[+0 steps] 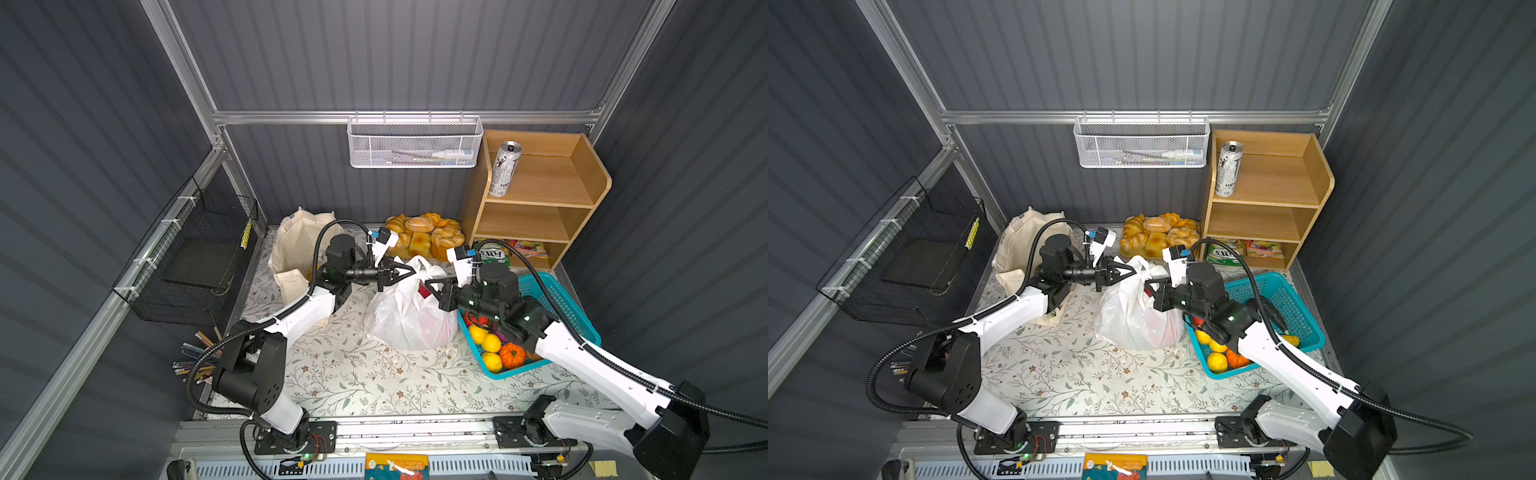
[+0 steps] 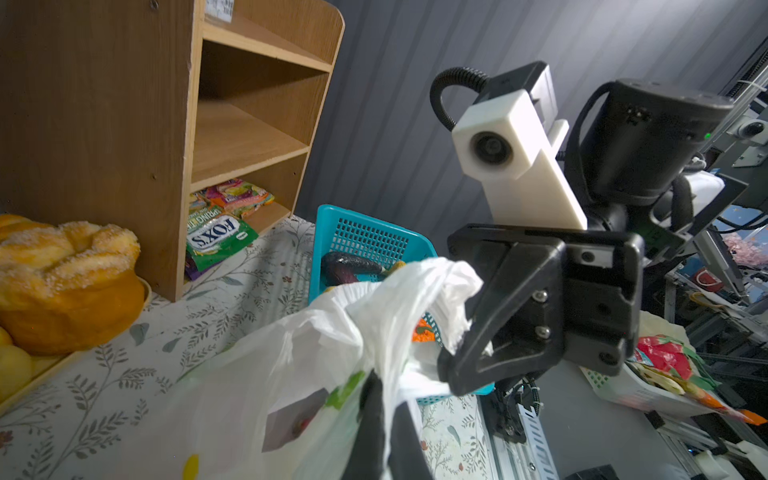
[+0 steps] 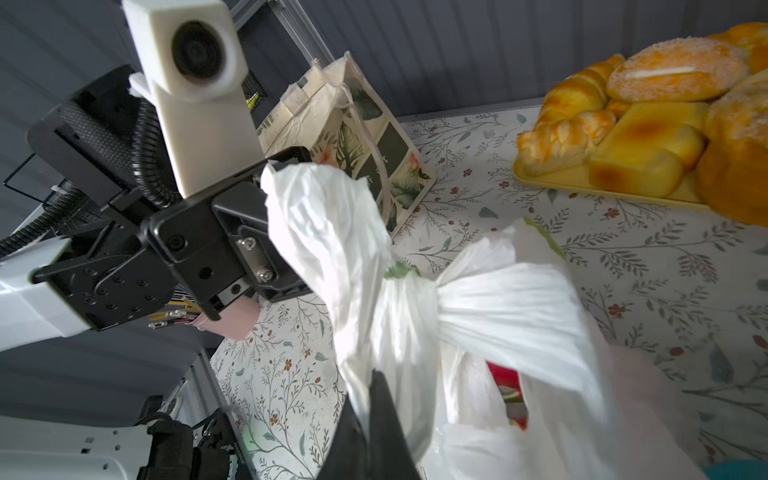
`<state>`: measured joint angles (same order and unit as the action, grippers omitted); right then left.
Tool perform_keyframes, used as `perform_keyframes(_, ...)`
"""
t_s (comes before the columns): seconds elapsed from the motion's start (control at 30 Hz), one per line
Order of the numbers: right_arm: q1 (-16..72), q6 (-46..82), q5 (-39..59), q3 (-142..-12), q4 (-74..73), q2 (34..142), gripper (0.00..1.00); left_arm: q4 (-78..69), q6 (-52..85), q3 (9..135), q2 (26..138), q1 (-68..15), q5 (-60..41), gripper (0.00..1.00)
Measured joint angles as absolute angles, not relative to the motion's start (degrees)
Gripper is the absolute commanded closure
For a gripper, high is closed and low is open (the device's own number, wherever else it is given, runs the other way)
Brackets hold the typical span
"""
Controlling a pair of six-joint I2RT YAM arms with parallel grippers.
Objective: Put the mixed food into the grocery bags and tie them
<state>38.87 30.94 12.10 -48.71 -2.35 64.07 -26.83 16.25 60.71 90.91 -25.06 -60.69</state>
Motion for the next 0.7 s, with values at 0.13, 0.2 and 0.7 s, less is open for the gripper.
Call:
perform_keyframes(0.13, 39.4, 32.69, 10.52, -45.23, -6.96, 63.9, 1.0, -25.36, 16.27, 60.69, 91.53, -25.08, -60.47, 1.0)
perform_keyframes(0.2, 39.44, 32.8, 9.93, -45.12, -7.35, 63.9, 0.91, -25.28, 16.27, 60.69, 91.55, -25.08, -60.45, 1.0)
perform_keyframes(0.7, 35.48, 19.55, 8.14, -72.77, 19.7, 65.76, 0.14, -23.92, 12.25, 61.23, 91.35, -22.55, -55.61, 1.0)
